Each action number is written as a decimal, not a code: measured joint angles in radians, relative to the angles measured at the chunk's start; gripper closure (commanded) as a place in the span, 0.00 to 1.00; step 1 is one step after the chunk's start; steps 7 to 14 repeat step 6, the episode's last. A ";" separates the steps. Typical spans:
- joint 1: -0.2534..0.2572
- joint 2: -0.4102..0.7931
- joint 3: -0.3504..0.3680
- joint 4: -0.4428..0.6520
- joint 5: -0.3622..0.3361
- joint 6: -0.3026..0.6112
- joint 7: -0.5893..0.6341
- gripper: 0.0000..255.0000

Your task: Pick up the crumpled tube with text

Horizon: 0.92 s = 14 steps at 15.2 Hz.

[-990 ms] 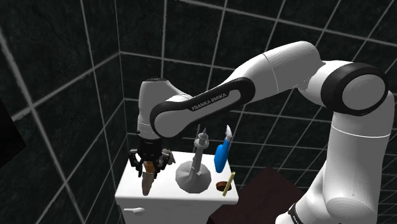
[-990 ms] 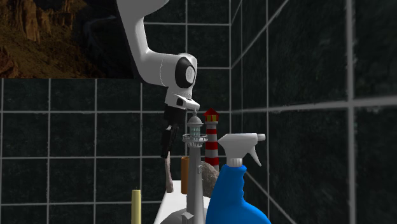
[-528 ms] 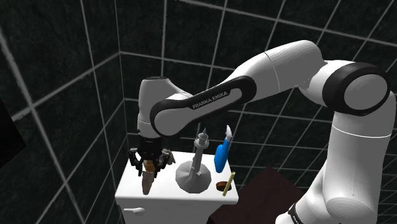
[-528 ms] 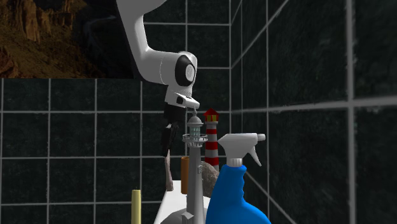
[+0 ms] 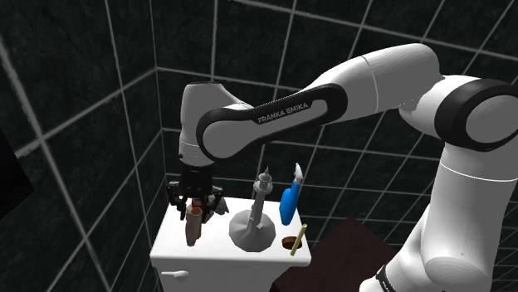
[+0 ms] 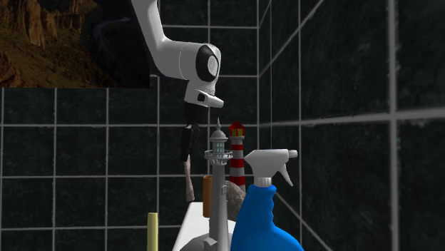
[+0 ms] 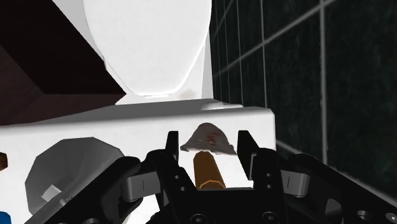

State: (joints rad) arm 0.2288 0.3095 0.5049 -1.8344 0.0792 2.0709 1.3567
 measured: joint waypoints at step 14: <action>-0.003 -0.023 0.004 0.043 0.008 -0.064 0.004 1.00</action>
